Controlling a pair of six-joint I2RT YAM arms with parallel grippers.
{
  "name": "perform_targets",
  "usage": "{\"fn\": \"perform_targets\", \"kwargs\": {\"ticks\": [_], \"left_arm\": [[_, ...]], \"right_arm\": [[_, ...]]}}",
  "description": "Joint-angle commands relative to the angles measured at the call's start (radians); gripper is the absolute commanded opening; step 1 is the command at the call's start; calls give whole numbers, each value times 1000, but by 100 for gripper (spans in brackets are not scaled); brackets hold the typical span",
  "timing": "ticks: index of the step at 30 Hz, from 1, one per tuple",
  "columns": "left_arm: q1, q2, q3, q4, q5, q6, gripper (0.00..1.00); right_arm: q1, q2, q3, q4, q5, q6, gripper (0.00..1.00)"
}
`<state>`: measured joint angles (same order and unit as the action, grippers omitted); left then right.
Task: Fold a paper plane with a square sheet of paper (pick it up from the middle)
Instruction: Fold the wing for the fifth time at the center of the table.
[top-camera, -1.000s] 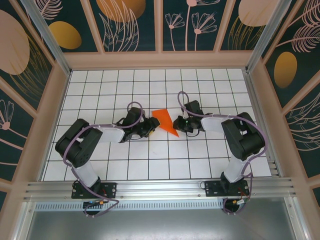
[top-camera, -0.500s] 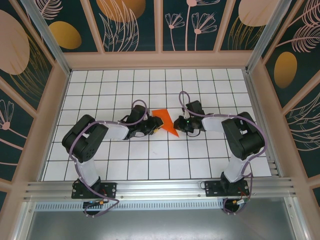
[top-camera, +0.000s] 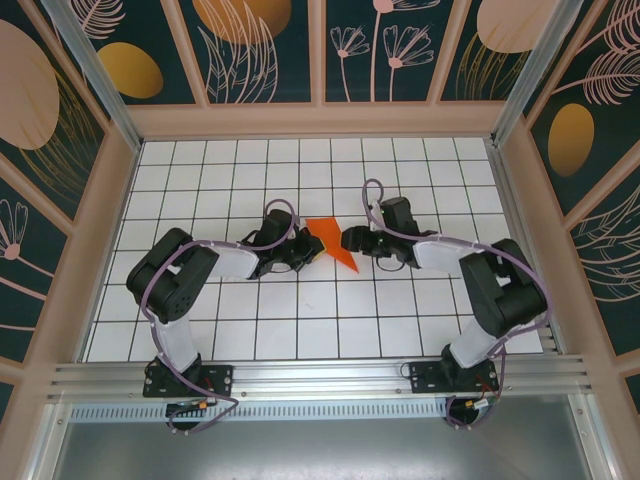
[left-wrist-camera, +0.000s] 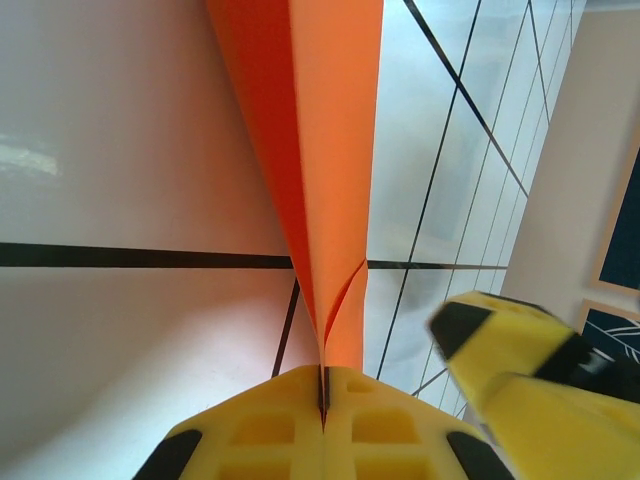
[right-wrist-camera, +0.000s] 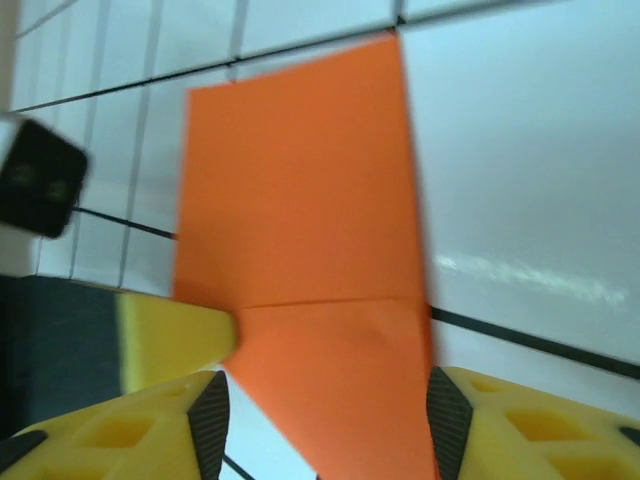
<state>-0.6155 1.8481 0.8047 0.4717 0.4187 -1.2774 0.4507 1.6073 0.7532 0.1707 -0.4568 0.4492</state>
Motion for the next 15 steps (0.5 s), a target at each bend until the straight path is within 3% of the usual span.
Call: {"fn": "perform_targets", "kwargs": {"ticks": [1,3,8,12,15], "left_arm": [[-4,-5,16,18,5,-18,2],[-4,-7,18,14,4,-22,1],[-5,-9,26,-3,6,-25,1],[-5,-10,38,-23,4,-19,1],[-4,-10,42,-33,3,-19,1]], "right_arm": [[6,-71,-51,101,28,-100,60],[36,-112,-96,150,129,-150,58],[90,-153,-167,255,170,-317,55],[197,-166,-244,377,308,-518,56],[215,-132,-241,387,322,-593,56]]}}
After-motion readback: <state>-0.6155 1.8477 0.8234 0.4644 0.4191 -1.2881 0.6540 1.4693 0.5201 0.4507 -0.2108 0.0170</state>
